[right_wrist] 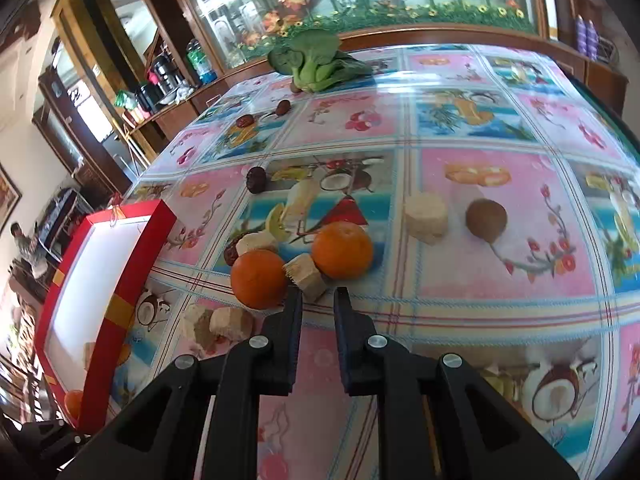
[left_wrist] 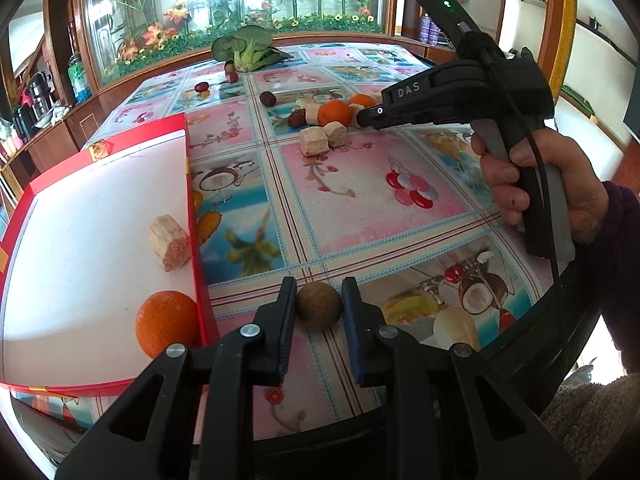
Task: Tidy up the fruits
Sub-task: 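Grasp a tan cube with the right tool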
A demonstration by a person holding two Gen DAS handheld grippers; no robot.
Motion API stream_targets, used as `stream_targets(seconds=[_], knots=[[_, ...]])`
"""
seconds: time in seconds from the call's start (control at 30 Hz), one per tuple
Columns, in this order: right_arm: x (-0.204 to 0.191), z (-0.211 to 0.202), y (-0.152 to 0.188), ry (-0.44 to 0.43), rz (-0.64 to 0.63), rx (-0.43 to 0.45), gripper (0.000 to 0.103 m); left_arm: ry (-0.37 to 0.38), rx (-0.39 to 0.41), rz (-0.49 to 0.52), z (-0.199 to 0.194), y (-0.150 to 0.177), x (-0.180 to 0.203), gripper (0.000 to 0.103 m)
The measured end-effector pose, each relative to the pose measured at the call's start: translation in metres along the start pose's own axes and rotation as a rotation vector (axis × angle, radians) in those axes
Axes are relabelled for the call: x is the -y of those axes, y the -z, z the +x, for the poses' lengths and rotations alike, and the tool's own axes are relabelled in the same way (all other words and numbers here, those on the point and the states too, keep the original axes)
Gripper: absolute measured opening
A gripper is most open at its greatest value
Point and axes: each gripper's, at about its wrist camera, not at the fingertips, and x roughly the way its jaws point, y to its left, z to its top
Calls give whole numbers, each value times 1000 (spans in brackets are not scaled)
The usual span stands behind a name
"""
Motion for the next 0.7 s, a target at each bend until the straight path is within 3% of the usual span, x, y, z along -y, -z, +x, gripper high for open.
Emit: stream_targets(seconds=[0.43, 0.7], knots=[[-10, 16, -16, 32, -76, 0, 18, 12, 7, -29, 3, -5, 6, 24], [-11, -6, -4, -99, -140, -42, 18, 41, 11, -100, 2, -12, 0, 24]])
